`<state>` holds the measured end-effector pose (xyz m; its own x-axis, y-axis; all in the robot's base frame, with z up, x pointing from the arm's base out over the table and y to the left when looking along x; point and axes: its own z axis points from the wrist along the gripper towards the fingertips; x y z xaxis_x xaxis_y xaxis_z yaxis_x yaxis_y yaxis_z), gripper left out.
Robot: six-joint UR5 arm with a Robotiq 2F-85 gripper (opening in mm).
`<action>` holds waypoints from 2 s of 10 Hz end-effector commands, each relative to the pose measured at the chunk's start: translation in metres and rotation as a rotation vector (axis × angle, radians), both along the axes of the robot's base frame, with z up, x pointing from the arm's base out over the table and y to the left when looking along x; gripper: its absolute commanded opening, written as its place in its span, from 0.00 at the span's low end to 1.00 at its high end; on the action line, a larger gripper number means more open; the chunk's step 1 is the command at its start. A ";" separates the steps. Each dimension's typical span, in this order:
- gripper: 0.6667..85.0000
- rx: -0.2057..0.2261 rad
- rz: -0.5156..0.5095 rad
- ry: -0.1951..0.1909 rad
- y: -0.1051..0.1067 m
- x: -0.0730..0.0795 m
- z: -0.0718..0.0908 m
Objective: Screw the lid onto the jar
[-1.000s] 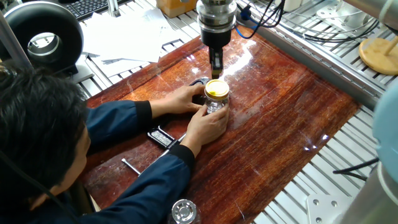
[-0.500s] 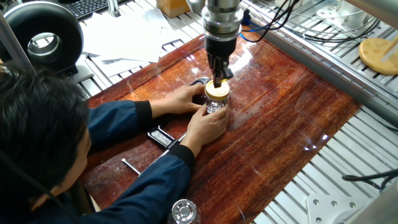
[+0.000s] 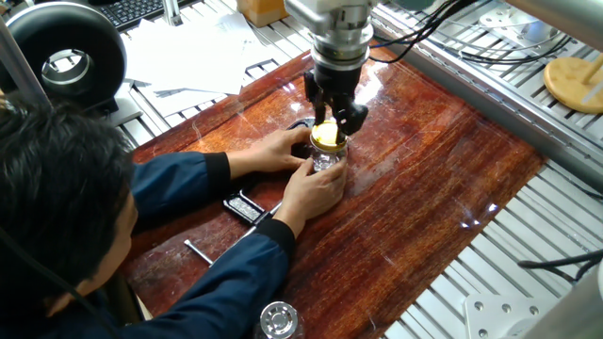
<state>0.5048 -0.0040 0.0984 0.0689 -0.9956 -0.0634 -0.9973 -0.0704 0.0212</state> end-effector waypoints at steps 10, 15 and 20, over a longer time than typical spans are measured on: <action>1.00 -0.016 0.055 0.009 -0.001 0.000 -0.023; 1.00 -0.010 0.032 0.003 -0.002 0.002 -0.024; 0.96 -0.008 -0.022 0.001 -0.002 0.003 -0.029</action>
